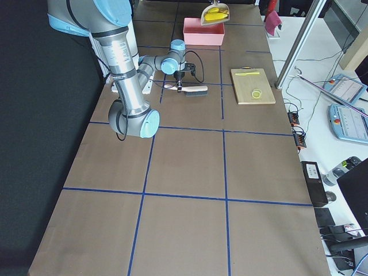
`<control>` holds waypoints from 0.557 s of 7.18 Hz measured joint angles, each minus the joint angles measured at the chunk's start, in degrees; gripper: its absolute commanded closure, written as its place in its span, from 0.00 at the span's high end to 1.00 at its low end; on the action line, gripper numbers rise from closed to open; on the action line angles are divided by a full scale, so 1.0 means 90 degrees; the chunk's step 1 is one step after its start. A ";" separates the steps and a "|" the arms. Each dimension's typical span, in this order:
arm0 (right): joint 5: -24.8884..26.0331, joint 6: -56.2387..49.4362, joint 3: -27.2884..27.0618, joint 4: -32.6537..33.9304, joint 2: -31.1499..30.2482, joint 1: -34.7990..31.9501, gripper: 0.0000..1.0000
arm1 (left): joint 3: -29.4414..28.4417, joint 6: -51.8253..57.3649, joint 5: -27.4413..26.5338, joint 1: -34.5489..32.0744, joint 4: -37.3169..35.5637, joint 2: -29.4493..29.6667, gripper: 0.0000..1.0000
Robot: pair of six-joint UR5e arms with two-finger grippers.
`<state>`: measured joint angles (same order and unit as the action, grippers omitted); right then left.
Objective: Sweep and dump trash into bin
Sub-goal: 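Tilt the dustpan with the left gripper to pour produce into the pink bin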
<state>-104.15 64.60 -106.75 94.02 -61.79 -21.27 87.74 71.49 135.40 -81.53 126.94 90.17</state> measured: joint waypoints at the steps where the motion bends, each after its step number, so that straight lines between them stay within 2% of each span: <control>1: 0.0000 0.0000 -0.0001 -0.0004 -0.0017 0.0000 0.00 | 0.0021 0.0234 -0.0038 0.0003 -0.0016 0.0050 0.00; 4: 0.0000 0.0000 -0.0004 -0.0007 -0.0033 0.0000 0.00 | 0.0120 0.0561 -0.0105 0.0051 -0.0014 0.0158 0.00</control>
<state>-104.15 64.60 -106.78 93.96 -62.08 -21.27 88.82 76.54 134.46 -81.07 126.82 91.60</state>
